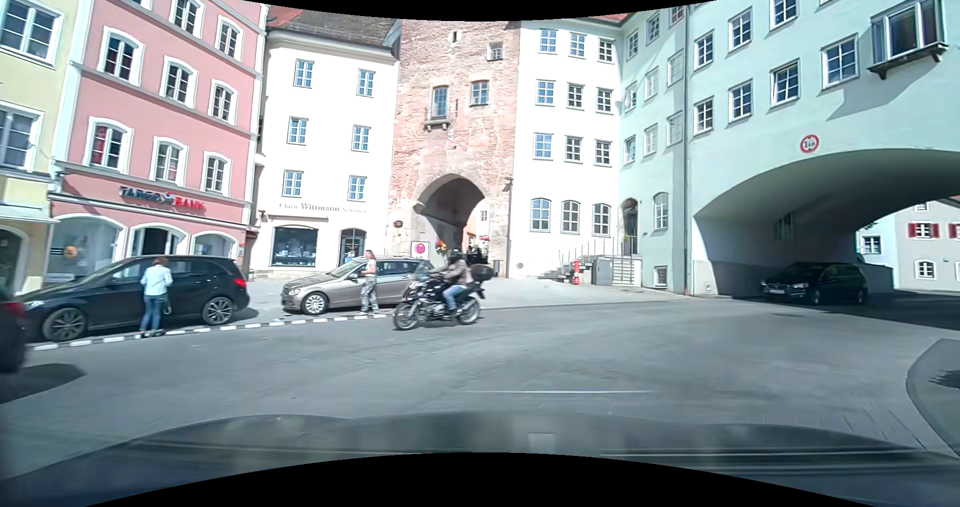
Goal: Follow the waypoints while adhering to traffic rules and regulations
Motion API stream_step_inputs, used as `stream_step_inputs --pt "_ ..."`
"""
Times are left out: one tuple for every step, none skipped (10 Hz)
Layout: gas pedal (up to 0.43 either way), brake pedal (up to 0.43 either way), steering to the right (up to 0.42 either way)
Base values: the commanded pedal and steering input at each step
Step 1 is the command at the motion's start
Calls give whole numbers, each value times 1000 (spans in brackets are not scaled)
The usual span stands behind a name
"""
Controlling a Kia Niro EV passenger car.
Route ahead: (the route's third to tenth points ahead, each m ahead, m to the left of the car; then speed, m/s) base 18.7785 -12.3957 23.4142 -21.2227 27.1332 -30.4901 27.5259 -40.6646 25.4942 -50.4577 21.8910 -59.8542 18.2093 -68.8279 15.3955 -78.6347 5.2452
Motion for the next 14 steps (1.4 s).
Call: stream_step_inputs --pt "189 6 375" --pt "189 6 376" --pt "189 6 376" --pt "189 6 374" --pt "189 6 363" --pt "189 6 350" --pt "189 6 336" --pt "189 6 309" --pt "189 6 282" --pt "197 6 264" --pt "197 6 246" --pt "197 6 237" --pt "197 6 228" --pt "197 6 214"
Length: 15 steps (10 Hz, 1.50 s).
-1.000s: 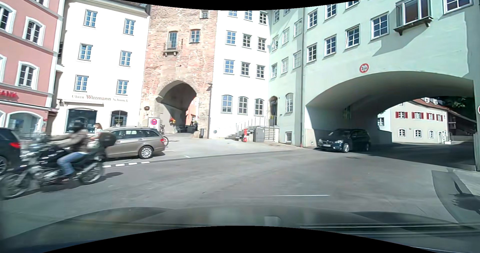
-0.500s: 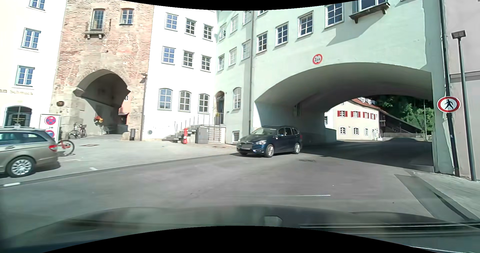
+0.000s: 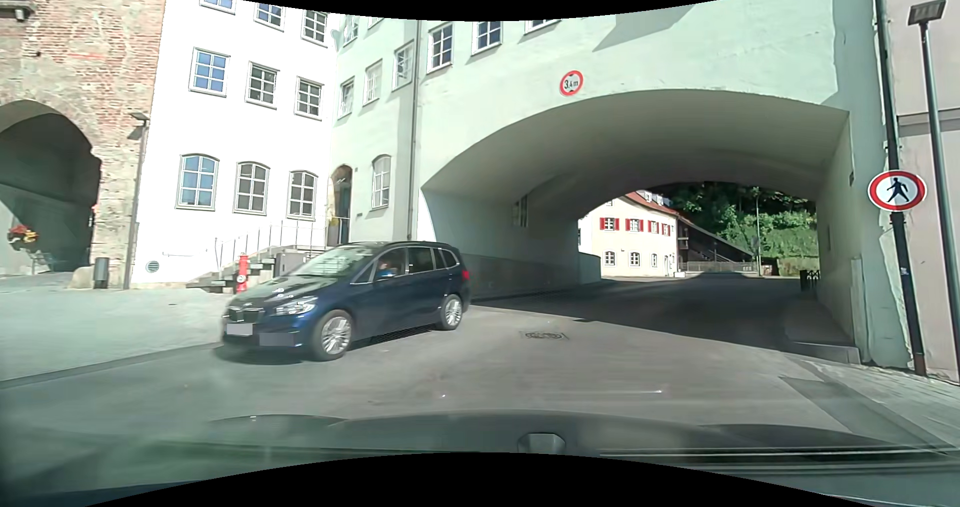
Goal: Follow the waypoints while adhering to traffic rules and regulations
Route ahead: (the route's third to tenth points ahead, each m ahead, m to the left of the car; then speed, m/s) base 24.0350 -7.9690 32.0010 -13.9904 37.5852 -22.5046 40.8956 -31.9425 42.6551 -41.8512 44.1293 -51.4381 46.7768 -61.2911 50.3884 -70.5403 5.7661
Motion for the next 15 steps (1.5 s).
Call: stream_step_inputs --pt "197 6 201" --pt "220 6 193" --pt "220 6 193" --pt "220 6 195" --pt "220 6 201" --pt "220 6 206" --pt "220 6 210" --pt "220 6 210" --pt "220 6 210" --pt "220 6 207" --pt "220 6 203" --pt "220 6 195" --pt "220 6 182" --pt "220 6 168" --pt "220 6 154"
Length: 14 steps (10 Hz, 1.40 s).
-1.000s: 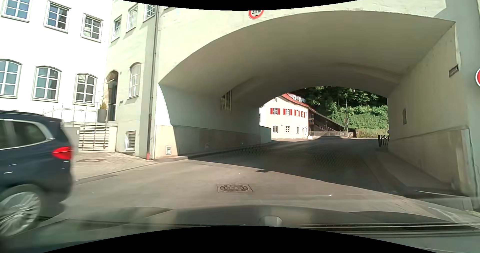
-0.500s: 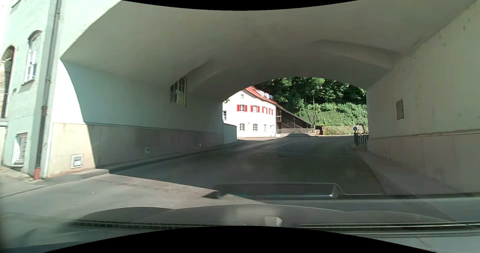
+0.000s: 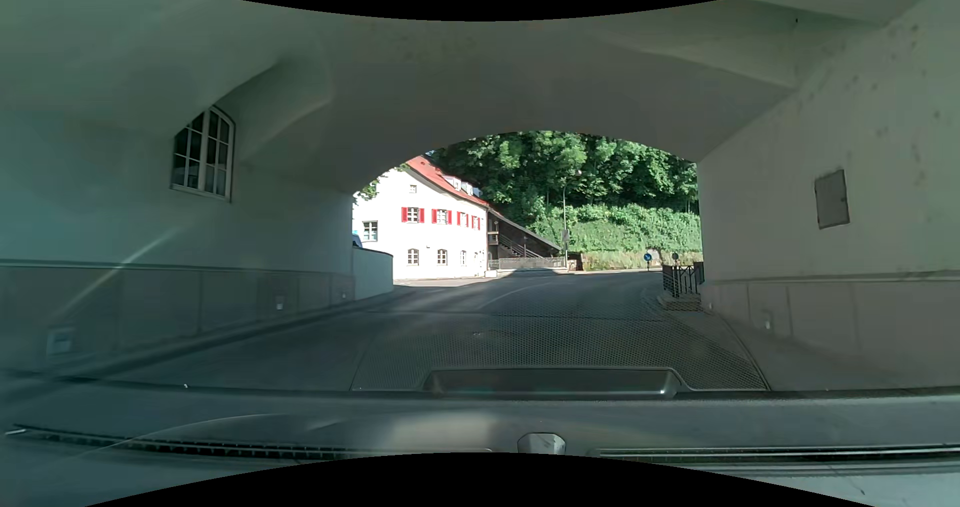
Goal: Follow the waypoints while adhering to traffic rules and regulations
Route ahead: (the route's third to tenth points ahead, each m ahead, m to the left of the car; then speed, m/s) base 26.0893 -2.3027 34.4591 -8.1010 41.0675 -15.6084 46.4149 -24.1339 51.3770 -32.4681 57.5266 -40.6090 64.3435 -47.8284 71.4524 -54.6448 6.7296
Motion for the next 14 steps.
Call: stream_step_inputs --pt "220 6 140" --pt "228 6 125" --pt "228 6 111" --pt "228 6 95" --pt "228 6 79" --pt "228 6 70" --pt "228 6 62" --pt "228 6 59" --pt "220 6 51" --pt "169 6 45" --pt "118 6 43" --pt "79 6 44" --pt "0 6 46" --pt "0 6 48"
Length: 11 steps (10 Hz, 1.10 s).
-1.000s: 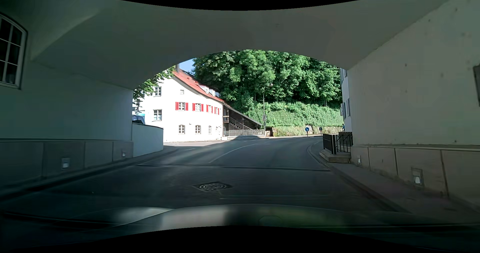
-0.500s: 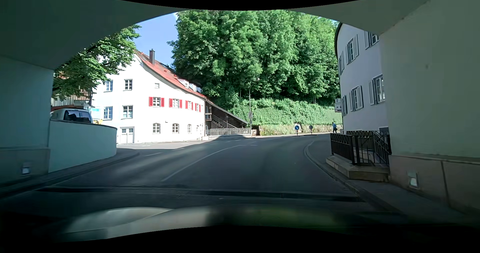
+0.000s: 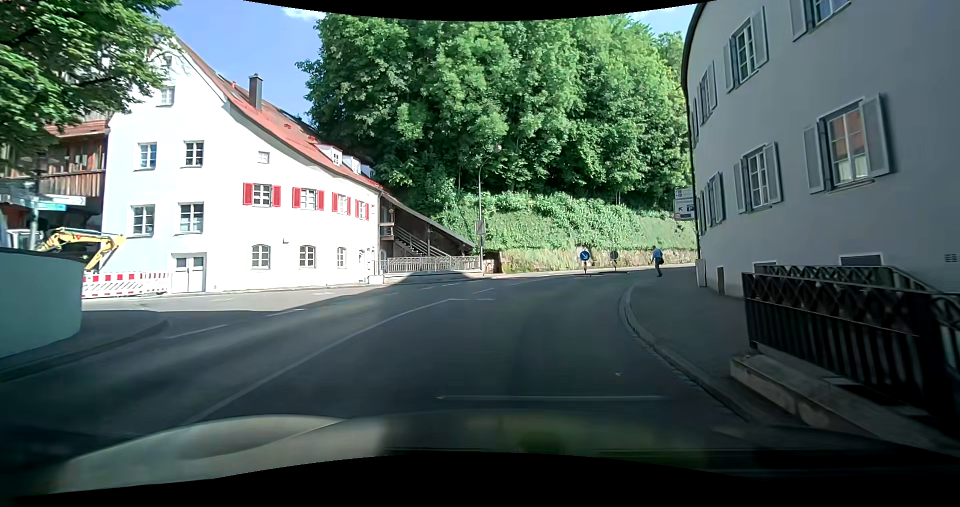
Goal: Follow the waypoints while adhering to traffic rules and regulations
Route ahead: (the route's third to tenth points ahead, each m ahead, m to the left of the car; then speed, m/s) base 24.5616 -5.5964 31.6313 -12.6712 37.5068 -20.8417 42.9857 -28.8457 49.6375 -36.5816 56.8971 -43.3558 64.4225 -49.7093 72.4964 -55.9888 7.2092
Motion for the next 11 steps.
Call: stream_step_inputs --pt "0 6 49" --pt "0 6 49" --pt "0 6 49" --pt "0 6 50" --pt "0 6 49" --pt "0 6 49" --pt "0 6 51" --pt "0 6 54" --pt "0 6 60" --pt "0 6 70" --pt "0 6 80"
